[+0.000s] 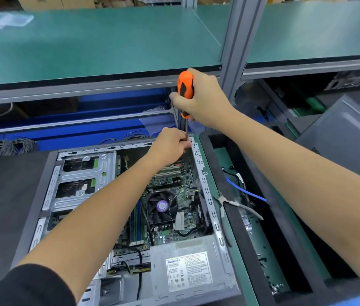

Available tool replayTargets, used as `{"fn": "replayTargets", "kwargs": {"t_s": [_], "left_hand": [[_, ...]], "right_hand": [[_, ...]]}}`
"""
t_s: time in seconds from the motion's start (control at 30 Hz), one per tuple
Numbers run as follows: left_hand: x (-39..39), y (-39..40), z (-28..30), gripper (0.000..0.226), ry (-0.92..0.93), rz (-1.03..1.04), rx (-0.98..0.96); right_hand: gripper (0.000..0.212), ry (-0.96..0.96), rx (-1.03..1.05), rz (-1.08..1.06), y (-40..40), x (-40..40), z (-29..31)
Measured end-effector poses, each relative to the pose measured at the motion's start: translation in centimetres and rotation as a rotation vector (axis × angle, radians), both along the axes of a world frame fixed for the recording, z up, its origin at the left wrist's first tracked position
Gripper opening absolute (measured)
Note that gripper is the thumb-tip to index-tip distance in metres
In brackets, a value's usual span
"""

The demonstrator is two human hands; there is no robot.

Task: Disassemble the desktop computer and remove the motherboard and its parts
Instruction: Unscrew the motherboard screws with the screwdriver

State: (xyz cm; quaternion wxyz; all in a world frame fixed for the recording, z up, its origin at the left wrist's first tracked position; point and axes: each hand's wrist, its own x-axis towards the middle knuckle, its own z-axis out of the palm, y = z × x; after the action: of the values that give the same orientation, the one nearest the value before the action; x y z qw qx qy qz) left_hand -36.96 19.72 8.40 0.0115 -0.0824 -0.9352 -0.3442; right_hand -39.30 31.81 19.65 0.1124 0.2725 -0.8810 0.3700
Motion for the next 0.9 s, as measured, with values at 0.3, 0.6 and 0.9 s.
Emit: {"fn": "replayTargets", "kwargs": {"t_s": [0.3,0.6,0.9], "left_hand": [[-0.05,0.07,0.09,0.023,0.013,-0.008,-0.012],[-0.31,0.26,0.17,0.021,-0.021,0.010,0.024],[-0.22,0.17,-0.01,0.017,-0.013,0.023,0.023]], "right_hand": [[0.032,0.014,0.011,-0.003,0.25,0.11,-0.03],[0.031,0.030,0.033,0.030,0.16,0.27,0.14],[0.034,0.019,0.032,0.022,0.20,0.07,-0.01]]}}
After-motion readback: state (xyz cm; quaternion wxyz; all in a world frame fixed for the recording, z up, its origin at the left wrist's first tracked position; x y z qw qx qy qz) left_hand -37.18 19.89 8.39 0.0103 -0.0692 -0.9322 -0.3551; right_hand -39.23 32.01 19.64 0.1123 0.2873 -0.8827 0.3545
